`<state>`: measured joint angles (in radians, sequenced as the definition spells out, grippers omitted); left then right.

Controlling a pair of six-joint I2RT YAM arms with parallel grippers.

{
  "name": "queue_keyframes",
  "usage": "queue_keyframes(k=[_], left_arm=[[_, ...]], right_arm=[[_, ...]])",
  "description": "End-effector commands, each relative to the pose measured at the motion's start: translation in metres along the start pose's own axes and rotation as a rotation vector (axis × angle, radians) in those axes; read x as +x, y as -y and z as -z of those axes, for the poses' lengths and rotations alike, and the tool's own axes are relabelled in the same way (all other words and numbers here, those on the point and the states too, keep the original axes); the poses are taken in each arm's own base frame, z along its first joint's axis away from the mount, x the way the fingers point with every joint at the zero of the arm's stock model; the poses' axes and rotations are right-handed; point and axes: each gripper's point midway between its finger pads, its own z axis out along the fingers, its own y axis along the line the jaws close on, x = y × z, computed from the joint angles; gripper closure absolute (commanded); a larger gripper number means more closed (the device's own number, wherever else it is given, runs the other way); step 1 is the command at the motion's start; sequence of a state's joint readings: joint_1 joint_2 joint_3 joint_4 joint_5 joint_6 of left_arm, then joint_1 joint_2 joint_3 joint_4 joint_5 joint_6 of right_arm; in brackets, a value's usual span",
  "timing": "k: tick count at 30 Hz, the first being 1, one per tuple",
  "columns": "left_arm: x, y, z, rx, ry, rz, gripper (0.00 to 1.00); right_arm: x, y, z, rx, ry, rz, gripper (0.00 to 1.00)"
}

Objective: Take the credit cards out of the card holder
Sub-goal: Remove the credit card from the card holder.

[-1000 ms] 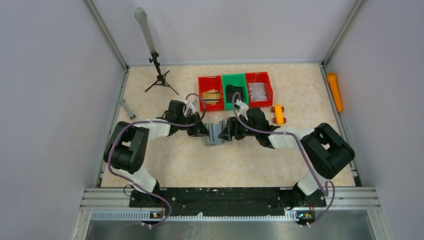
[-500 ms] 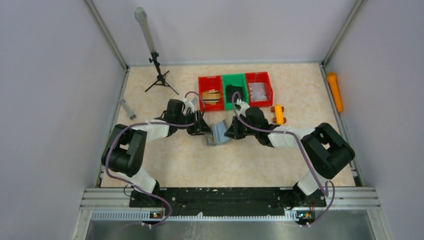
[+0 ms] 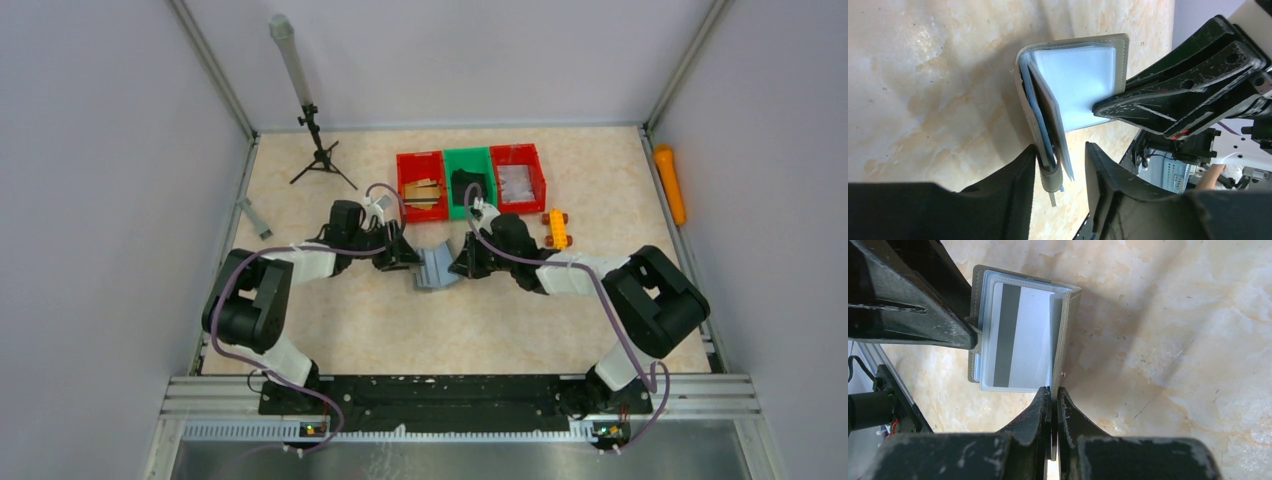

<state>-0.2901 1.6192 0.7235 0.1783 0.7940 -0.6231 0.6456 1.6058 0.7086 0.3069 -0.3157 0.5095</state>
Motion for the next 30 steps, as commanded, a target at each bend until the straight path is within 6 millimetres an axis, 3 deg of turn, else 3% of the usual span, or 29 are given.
queue_keyframes(k=[1,8,12,17,23,27,30], left_arm=[[-0.007,-0.004,-0.004,-0.012,-0.002,-0.019,0.58],[-0.003,-0.012,-0.011,-0.040,-0.034,0.007,0.54],[-0.003,-0.015,-0.012,-0.051,-0.037,0.012,0.74],[-0.005,-0.012,-0.011,-0.043,-0.027,0.003,0.93],[-0.010,0.002,-0.005,0.002,0.009,-0.041,0.97],[-0.011,0.013,-0.002,0.048,0.026,-0.048,0.98],[-0.011,0.018,0.000,0.070,0.037,-0.050,0.98]], right_arm=[[-0.024,-0.016,0.002,-0.060,0.072,0.020,1.00],[-0.025,-0.023,0.005,-0.099,0.086,0.028,1.00],[-0.026,-0.019,0.005,-0.078,0.090,0.025,1.00],[-0.029,-0.003,0.006,-0.011,0.100,0.005,0.82],[-0.038,0.035,0.021,0.160,0.154,-0.064,0.41],[-0.047,0.042,0.034,0.189,0.209,-0.074,0.37],[-0.059,0.022,0.047,0.101,0.286,-0.029,0.40]])
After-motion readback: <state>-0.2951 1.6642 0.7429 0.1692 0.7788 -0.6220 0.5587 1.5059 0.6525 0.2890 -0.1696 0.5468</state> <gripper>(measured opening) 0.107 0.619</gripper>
